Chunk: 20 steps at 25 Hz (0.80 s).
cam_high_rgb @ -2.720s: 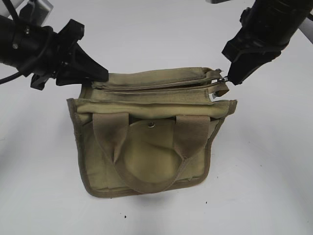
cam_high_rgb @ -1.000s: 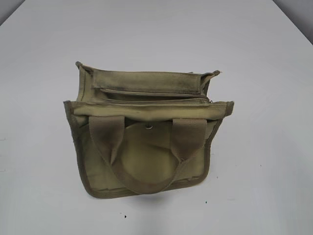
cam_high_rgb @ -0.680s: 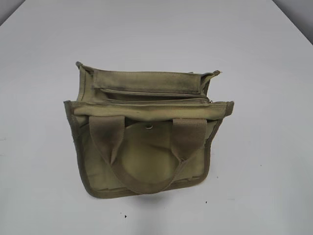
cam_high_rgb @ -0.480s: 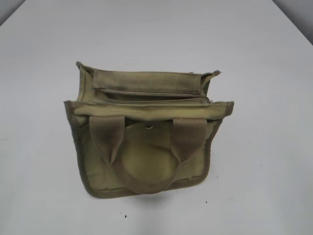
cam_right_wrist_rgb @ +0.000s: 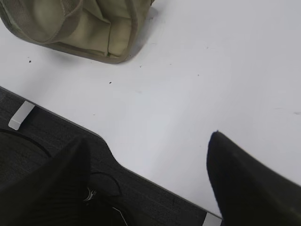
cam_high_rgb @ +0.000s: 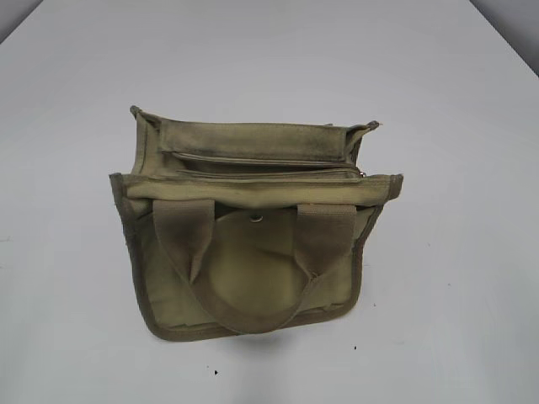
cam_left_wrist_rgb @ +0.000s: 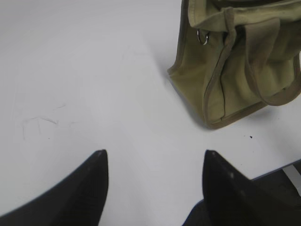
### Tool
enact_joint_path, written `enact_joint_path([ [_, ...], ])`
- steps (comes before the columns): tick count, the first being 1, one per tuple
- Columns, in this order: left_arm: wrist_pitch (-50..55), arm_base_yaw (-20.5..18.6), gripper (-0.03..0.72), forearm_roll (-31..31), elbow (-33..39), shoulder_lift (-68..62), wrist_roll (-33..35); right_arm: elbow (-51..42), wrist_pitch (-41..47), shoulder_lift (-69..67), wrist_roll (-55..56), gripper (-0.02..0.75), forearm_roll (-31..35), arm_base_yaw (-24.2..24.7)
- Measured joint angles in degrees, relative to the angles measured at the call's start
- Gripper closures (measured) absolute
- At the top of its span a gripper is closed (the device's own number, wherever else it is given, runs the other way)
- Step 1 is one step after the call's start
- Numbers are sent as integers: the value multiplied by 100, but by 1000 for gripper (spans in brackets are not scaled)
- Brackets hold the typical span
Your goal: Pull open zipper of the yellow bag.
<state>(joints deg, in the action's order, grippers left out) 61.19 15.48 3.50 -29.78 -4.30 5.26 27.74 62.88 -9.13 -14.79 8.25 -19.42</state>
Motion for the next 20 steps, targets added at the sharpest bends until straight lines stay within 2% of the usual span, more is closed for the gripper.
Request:
enact_joint_path([
  [8, -9, 0, 217, 0, 0, 0, 0, 1, -7, 4, 0, 144, 78, 0],
  [14, -14, -61, 264, 0, 0, 0, 0, 1, -12, 11, 0, 144, 85, 7],
  [17, -20, -447, 288, 0, 0, 0, 0, 1, -12, 11, 0, 144, 98, 295],
  [20, -23, -1005, 312, 0, 0, 19, 0, 1, -17, 54, 0, 144, 98, 1005],
])
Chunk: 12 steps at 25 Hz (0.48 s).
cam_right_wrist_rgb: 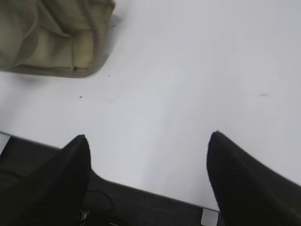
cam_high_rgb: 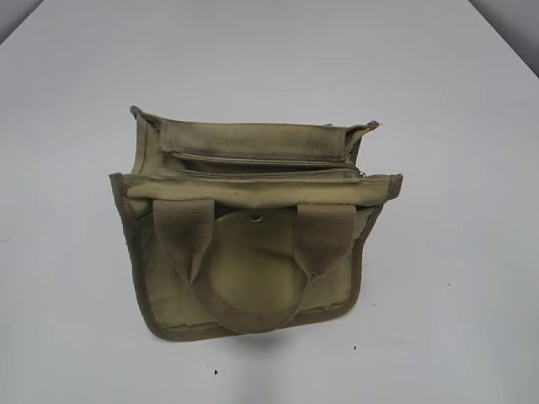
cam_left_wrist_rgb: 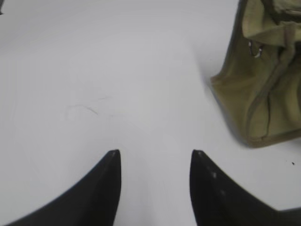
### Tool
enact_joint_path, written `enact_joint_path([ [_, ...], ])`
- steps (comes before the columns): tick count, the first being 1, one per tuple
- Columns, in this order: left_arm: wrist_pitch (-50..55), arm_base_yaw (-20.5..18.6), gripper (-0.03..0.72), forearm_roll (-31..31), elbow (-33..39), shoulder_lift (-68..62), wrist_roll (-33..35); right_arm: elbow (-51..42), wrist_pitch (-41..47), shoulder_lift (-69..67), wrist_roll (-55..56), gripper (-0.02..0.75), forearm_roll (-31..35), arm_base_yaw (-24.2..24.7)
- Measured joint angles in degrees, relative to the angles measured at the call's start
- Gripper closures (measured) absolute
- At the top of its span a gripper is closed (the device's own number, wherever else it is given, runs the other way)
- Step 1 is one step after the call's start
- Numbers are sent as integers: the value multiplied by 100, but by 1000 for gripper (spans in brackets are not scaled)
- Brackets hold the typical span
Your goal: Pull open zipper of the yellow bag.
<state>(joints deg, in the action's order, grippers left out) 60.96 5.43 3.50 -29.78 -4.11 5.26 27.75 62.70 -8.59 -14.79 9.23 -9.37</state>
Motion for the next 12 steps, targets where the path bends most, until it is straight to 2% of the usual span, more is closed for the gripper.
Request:
enact_joint_path([
  [3, -2, -481, 330, 0, 0, 172, 0, 0, 0, 215, 0, 144, 5, 675],
  [5, -11, -593, 338, 0, 0, 357, 0, 0, 0, 433, 0, 144, 5, 957],
  [12, -6, -615, 344, 5, 0, 446, 0, 0, -4, 894, 0, 144, 11, 1054],
])
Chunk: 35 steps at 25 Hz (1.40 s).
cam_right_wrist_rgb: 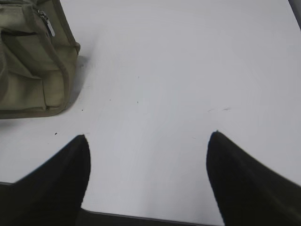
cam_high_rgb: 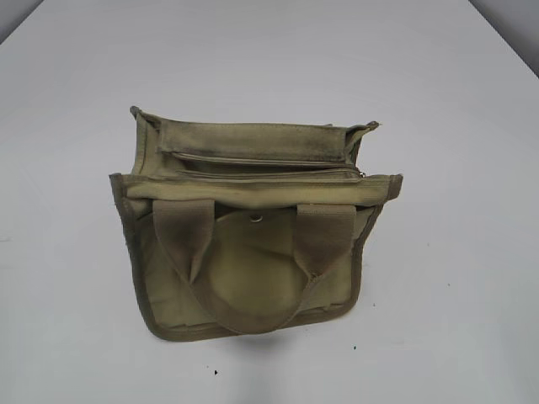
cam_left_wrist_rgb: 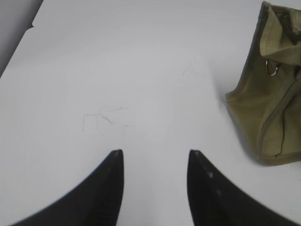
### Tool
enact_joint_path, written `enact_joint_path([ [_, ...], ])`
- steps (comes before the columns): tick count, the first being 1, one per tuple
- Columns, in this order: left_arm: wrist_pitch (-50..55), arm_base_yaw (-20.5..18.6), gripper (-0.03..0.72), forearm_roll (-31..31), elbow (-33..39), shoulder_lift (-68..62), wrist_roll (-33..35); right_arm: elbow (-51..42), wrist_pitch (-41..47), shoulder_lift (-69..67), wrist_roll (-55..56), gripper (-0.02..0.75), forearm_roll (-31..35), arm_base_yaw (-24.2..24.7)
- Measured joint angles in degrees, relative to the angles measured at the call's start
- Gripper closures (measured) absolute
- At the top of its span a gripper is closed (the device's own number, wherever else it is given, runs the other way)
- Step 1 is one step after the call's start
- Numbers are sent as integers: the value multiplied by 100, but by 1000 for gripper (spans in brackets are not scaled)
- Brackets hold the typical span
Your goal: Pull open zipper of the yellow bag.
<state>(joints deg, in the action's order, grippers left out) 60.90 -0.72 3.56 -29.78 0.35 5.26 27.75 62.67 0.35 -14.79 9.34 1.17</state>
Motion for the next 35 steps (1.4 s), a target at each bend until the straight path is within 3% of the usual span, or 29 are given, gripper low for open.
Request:
enact_joint_path([
  [17, -5, 126, 423, 0, 5, 0, 11, 0, -3, 0, 0, 144, 19, -111],
  [22, -5, 126, 428, 0, 5, 0, 11, 0, -3, 0, 0, 144, 23, -402],
  [35, -5, 126, 430, 0, 5, 0, 11, 0, -3, 0, 0, 144, 23, -417],
])
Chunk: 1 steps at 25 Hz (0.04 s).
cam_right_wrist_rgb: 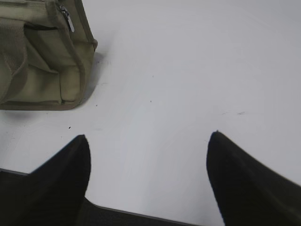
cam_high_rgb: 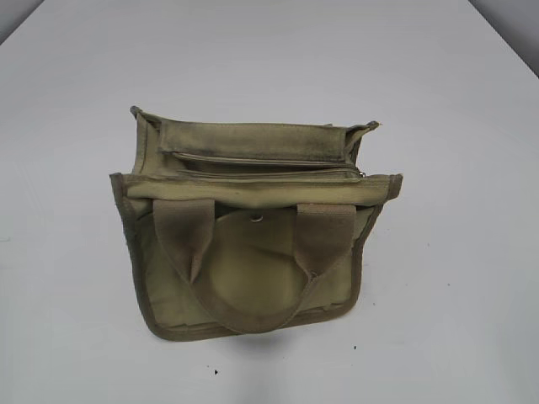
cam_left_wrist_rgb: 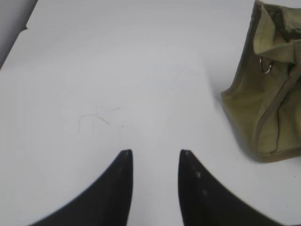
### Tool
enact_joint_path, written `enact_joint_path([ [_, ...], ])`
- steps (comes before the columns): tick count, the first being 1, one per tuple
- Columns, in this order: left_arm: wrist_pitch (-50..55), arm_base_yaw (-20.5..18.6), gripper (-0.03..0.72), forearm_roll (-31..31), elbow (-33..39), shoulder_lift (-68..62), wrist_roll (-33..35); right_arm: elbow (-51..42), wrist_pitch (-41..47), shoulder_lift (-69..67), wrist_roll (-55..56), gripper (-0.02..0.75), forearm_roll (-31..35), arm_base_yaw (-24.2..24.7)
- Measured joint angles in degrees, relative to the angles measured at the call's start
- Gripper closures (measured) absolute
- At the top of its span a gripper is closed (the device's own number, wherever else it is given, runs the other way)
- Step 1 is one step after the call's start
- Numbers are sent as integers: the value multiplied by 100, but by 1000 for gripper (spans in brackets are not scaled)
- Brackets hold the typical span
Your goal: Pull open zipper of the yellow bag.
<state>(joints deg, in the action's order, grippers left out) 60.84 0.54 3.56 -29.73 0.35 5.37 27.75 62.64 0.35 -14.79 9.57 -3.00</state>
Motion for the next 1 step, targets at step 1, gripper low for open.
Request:
enact_joint_path([
  [1, 0, 0, 430, 0, 0, 0, 0, 0, 0, 0, 0, 144, 0, 0],
])
